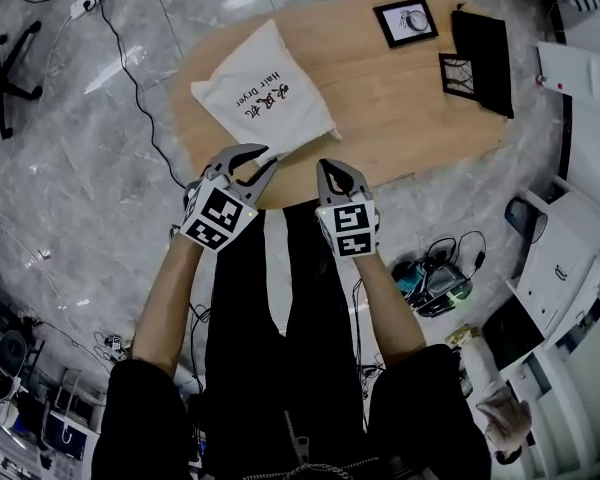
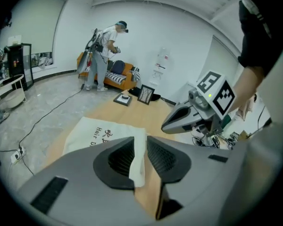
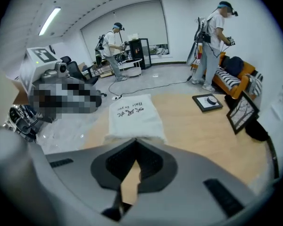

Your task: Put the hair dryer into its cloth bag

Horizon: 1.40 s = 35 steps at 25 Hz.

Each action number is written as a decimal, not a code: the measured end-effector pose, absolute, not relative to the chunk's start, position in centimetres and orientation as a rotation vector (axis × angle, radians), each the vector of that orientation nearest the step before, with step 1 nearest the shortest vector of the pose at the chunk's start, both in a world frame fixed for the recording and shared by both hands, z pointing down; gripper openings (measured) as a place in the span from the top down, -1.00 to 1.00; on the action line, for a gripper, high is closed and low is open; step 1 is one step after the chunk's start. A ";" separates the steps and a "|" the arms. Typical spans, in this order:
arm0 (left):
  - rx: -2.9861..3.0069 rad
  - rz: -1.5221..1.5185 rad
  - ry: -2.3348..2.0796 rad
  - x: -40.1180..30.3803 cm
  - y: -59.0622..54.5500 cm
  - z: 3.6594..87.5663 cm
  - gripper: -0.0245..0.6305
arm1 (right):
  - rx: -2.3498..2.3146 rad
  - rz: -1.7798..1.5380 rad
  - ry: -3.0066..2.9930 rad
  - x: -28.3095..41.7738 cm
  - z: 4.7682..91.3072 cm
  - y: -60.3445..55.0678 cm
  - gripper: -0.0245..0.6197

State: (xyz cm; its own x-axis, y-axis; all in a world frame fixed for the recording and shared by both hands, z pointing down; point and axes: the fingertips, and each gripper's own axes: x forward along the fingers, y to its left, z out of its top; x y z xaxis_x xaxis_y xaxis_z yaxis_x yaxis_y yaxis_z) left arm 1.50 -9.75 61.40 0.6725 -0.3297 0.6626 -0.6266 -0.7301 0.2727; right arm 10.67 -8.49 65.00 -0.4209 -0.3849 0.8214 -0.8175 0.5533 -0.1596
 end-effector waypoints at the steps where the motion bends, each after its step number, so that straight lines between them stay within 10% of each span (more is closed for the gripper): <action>1: 2.396 0.783 -0.795 1.4 -10.2 60.2 0.64 | 0.991 0.734 -2.035 10.7 64.0 -8.7 0.89; 18: 2.359 0.494 -1.237 0.9 -12.7 39.2 0.88 | 1.260 0.668 -2.247 8.4 41.9 -11.9 0.89; 35: 2.318 0.450 -1.330 -0.8 -11.1 34.4 0.88 | 1.278 0.672 -2.283 7.3 37.9 -10.1 0.90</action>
State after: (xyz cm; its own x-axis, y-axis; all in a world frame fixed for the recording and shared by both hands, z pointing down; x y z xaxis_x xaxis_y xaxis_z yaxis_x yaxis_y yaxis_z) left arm -0.84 -11.08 34.44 0.4879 -0.7313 0.4765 -0.8704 -0.4486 0.2027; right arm 7.32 -10.05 37.93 -0.4783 -0.6553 0.5846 -0.8675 0.4561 -0.1985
